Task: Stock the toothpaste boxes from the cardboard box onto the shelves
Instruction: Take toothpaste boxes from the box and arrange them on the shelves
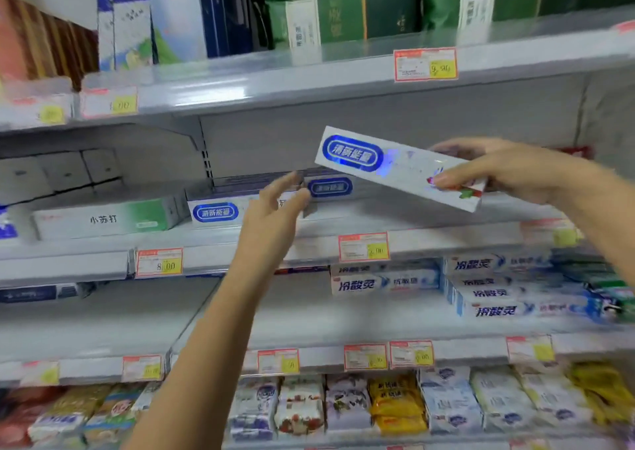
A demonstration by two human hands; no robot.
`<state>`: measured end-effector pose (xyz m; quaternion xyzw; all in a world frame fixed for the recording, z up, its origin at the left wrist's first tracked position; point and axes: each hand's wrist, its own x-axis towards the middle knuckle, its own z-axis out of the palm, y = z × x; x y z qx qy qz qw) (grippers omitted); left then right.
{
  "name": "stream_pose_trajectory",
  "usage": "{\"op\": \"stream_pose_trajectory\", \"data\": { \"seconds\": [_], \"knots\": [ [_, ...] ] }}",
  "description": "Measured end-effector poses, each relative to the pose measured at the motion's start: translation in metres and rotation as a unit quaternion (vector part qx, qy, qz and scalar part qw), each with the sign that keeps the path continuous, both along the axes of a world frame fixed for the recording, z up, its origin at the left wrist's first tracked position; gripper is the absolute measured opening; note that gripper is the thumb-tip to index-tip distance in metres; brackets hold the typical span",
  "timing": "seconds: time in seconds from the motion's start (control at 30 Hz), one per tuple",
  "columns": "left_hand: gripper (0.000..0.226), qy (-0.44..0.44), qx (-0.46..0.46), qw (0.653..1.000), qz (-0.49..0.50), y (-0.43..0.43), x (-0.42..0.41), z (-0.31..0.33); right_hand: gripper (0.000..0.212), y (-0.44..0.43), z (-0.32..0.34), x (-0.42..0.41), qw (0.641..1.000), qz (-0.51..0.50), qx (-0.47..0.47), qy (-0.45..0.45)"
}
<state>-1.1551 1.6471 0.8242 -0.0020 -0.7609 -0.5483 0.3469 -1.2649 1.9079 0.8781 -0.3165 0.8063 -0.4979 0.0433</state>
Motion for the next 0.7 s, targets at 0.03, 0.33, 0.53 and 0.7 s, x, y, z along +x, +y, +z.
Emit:
{"op": "stream_pose_trajectory", "data": {
  "seconds": [0.03, 0.33, 0.53, 0.7],
  "knots": [
    [0.039, -0.006, -0.070, 0.996, 0.051, -0.011, -0.013, 0.004, 0.068, -0.001, 0.004, -0.012, 1.000, -0.015, 0.003, -0.004],
    [0.054, -0.157, -0.413, 0.869, 0.220, -0.067, -0.099, -0.001, 0.059, -0.045, 0.011, -0.071, 0.983, -0.018, 0.185, 0.008],
    [0.055, -0.181, -0.447, 0.850, 0.210, -0.068, -0.101, -0.003, 0.073, -0.070, 0.006, -0.090, 0.959, -0.016, 0.277, 0.053],
    [0.052, -0.180, -0.458, 0.846, 0.206, -0.066, -0.101, -0.002, 0.076, -0.097, 0.005, -0.092, 0.907, -0.064, 0.358, 0.213]
  ]
}}
